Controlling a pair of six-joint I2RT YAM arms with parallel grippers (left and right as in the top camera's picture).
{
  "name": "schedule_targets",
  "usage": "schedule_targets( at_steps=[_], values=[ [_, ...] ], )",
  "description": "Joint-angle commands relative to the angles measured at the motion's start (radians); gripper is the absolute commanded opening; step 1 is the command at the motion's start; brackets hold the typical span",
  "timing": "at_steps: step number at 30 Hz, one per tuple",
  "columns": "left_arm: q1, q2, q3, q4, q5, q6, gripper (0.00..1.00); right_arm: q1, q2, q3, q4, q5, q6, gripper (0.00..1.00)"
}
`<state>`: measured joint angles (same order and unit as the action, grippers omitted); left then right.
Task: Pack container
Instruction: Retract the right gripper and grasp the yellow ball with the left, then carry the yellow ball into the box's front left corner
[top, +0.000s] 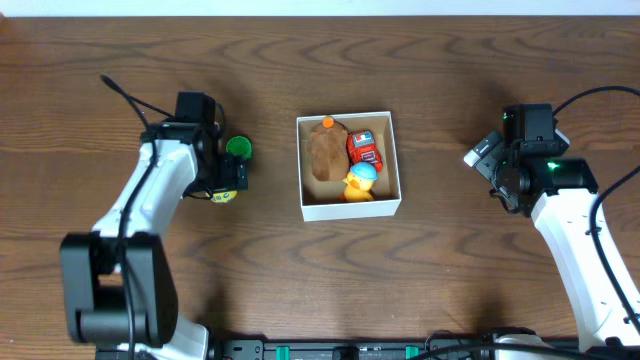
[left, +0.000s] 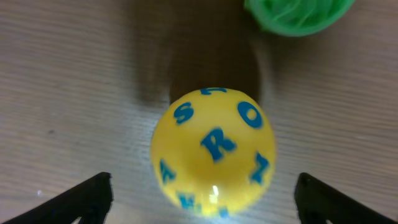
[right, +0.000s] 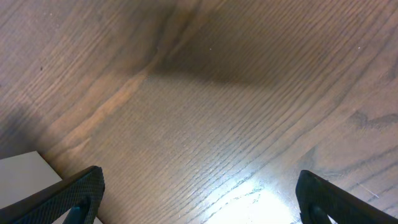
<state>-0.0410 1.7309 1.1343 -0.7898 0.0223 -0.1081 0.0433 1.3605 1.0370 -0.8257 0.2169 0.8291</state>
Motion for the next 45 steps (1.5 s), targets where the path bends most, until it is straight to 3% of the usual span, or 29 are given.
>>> schedule_targets(
  at_steps=[1, 5, 13, 20, 23, 29, 37, 45],
  values=[
    [0.003, 0.051, 0.019, 0.011, -0.013, 0.026, 0.88, -0.006, -0.007, 0.014, -0.002, 0.007, -0.008, 0.99],
    [0.003, 0.075, 0.019, 0.026, -0.012, 0.026, 0.67, -0.006, -0.007, 0.014, -0.001, 0.007, -0.008, 0.99],
    [0.003, 0.054, 0.037, 0.01, -0.011, 0.025, 0.39, -0.006, -0.007, 0.014, -0.001, 0.006, -0.008, 0.99],
    [-0.035, -0.074, 0.193, -0.173, -0.003, 0.025, 0.38, -0.006, -0.007, 0.014, -0.002, 0.007, -0.008, 0.99],
    [-0.082, -0.149, 0.285, -0.238, 0.064, 0.025, 0.38, -0.006, -0.007, 0.014, -0.001, 0.007, -0.008, 0.99],
    [-0.258, -0.279, 0.334, -0.183, 0.15, 0.025, 0.39, -0.006, -0.007, 0.014, -0.002, 0.007, -0.008, 0.99],
    [-0.456, -0.204, 0.32, -0.151, 0.149, 0.02, 0.39, -0.006, -0.007, 0.014, -0.001, 0.006, -0.008, 0.99],
    [-0.532, -0.057, 0.32, -0.178, 0.15, -0.028, 0.39, -0.006, -0.007, 0.014, -0.001, 0.007, -0.008, 0.99]
  ],
)
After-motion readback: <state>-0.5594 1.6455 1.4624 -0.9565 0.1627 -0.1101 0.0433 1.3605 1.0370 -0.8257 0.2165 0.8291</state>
